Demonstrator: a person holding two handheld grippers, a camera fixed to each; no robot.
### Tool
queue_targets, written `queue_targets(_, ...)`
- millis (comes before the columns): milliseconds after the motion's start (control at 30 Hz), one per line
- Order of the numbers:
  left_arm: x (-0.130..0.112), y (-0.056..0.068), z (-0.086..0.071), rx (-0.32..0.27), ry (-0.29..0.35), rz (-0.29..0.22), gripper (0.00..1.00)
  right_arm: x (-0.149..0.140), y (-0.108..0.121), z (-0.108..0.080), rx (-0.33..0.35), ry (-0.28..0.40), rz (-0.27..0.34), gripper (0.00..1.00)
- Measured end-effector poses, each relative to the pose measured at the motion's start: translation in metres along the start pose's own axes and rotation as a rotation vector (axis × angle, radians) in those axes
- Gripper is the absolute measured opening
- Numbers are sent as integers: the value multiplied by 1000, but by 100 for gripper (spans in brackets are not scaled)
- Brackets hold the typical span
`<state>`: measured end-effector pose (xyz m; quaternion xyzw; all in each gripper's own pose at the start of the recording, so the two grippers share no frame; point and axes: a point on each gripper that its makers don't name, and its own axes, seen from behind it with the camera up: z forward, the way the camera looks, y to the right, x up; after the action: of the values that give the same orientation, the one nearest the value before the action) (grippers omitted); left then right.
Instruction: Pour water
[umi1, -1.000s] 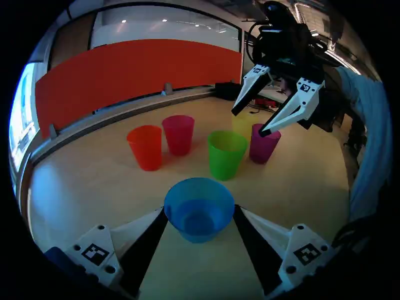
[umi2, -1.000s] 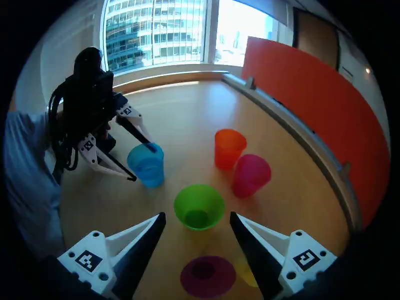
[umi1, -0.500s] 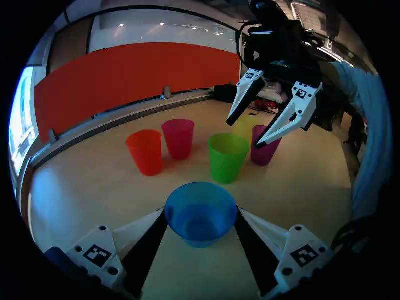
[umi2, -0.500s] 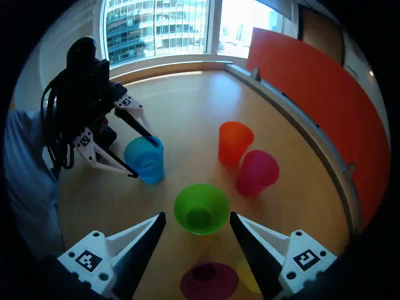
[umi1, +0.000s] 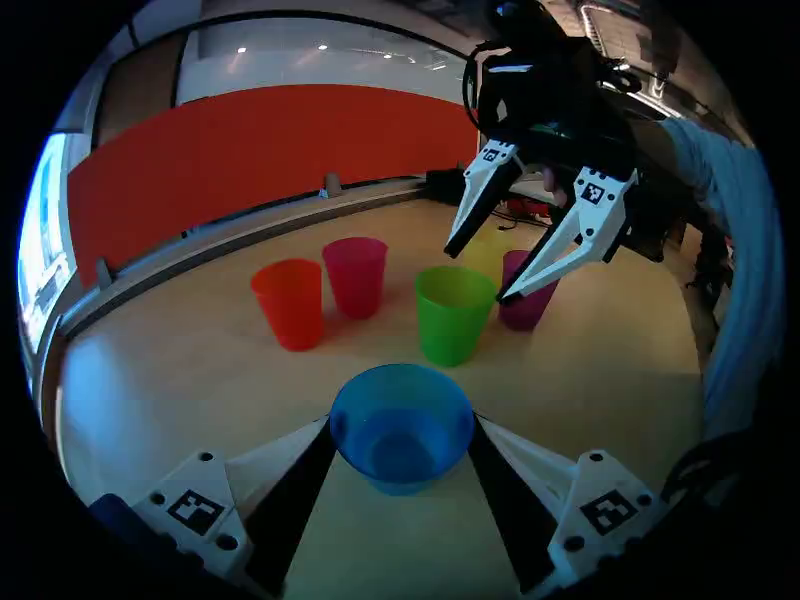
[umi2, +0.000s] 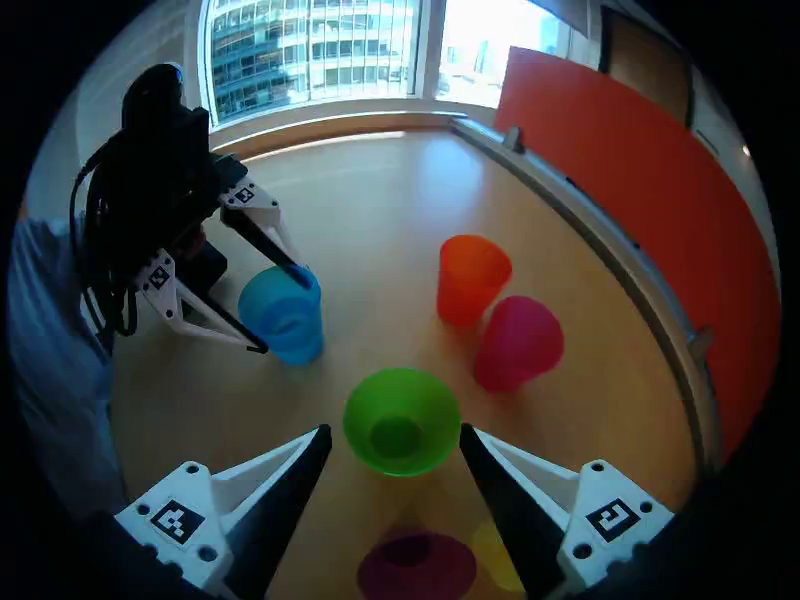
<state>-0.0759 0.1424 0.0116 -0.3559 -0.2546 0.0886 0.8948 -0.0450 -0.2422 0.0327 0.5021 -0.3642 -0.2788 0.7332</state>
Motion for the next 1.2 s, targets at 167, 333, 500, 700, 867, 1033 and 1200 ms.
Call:
queue_targets(167, 0, -1, -1, -2, 0, -3, 88, -1, 0, 5, 2, -14, 5, 100)
queue_targets(333, -1, -1, -1, -2, 1, -3, 88, -3, 3, 10, -4, -27, 8, 100)
queue_targets(500, -1, -1, -1, -2, 3, -4, 88, -6, 5, 16, -7, -36, 17, 100)
queue_targets(700, 0, 0, -1, 0, 4, -2, 88, -10, 5, 25, -7, -42, 28, 100)
queue_targets(867, -1, 0, -1, 1, 6, -5, 88, -10, 3, 29, 1, -38, 38, 100)
queue_targets(1033, 0, 0, -2, 2, 7, -5, 88, -11, 1, 31, 4, -32, 45, 100)
queue_targets(1200, 0, 0, -2, 3, 8, -4, 88, -10, 1, 33, 1, -22, 51, 93)
